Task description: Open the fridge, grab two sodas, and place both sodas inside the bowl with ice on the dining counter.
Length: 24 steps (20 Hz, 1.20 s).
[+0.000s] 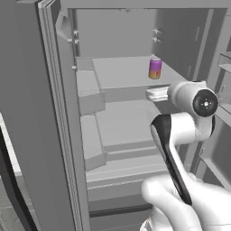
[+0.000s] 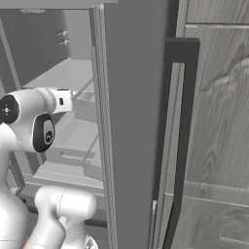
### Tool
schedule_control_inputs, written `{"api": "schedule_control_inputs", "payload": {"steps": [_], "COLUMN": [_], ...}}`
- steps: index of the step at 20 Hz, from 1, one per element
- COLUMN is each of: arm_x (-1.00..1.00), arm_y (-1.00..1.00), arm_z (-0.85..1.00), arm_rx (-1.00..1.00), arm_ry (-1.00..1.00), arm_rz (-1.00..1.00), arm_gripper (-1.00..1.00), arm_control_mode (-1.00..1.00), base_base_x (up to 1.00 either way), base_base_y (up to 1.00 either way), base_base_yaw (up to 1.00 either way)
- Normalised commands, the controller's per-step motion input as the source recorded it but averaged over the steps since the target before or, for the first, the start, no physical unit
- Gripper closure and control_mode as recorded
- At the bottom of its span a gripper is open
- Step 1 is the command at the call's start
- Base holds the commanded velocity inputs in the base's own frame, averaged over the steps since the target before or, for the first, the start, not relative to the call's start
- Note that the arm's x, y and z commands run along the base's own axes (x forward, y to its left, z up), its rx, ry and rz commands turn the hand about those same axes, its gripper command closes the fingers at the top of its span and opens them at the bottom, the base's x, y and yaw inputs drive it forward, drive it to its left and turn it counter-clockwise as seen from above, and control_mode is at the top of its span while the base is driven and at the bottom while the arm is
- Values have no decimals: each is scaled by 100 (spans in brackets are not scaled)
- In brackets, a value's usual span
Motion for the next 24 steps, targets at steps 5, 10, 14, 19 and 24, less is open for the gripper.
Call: {"api": "schedule_control_inputs", "payload": {"steps": [5, 10, 14, 19, 24], "arm_x": [33, 32, 36, 26, 21], "arm_y": [0, 0, 0, -2, -12], "arm_z": [12, 22, 2, 0, 0], "arm_rx": [0, 3, 11, 14, 8], "arm_ry": [1, 1, 6, 6, 1], "arm_rz": [-8, -5, 0, 0, 0], "arm_gripper": [-100, -100, -100, -100, -100], "arm_control_mode": [-100, -100, -100, -100, -100], "base_base_x": [0, 0, 0, 0, 0], "base_base_y": [0, 0, 0, 0, 0], "base_base_yaw": [0, 0, 0, 0, 0]}}
